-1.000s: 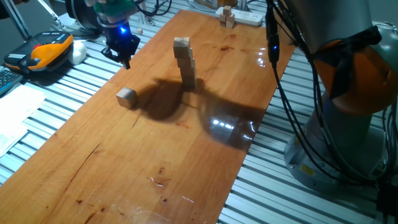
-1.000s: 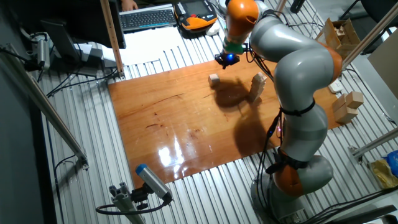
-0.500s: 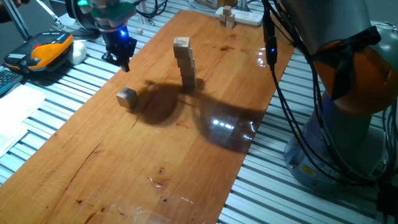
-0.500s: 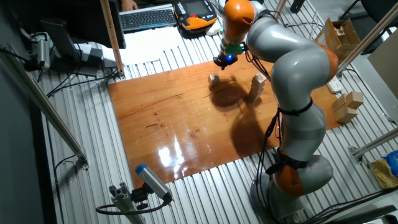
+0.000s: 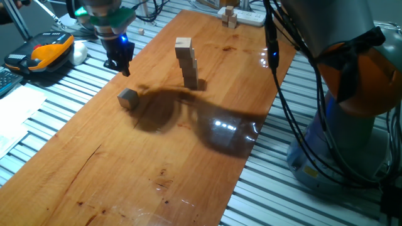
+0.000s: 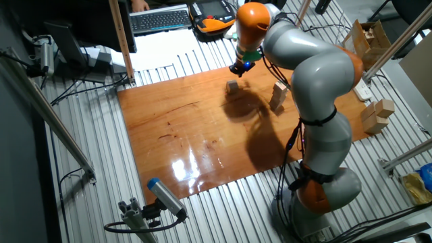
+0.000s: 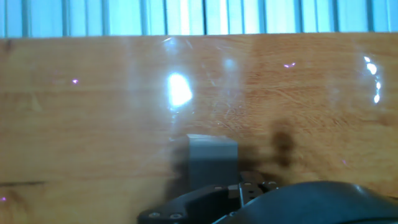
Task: Stack the blocks in a vertical line of five
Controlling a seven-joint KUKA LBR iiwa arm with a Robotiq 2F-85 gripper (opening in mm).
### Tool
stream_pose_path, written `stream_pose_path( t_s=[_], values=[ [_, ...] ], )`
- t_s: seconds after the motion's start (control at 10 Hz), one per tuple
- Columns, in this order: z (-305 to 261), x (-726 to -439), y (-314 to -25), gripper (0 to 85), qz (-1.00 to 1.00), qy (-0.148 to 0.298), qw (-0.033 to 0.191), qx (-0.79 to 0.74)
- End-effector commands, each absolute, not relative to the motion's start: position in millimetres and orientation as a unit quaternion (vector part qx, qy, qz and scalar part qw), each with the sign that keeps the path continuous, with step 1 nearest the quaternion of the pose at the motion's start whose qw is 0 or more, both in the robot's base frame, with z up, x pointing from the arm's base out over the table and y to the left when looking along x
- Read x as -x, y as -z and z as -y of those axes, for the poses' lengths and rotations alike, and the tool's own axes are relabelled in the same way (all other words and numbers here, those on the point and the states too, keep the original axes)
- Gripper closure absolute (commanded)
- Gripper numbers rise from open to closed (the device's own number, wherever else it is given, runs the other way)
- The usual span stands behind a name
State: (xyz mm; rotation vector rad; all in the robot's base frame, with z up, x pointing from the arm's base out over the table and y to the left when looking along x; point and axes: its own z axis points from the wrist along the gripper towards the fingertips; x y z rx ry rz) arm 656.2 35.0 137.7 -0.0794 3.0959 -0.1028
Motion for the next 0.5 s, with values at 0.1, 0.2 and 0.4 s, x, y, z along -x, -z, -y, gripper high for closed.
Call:
stream_pose_path(
  t_s=[0.1, 0.2, 0.4],
  values=[
    [-36.7, -655.6, -137.9, 85.0, -0.999, 0.036, 0.021, 0.032],
    [-38.2, -654.9, -136.9, 85.0, -0.999, 0.036, 0.026, 0.028],
    [-41.8, -652.8, -134.6, 68.0, -0.998, 0.041, 0.04, 0.017]
  ],
)
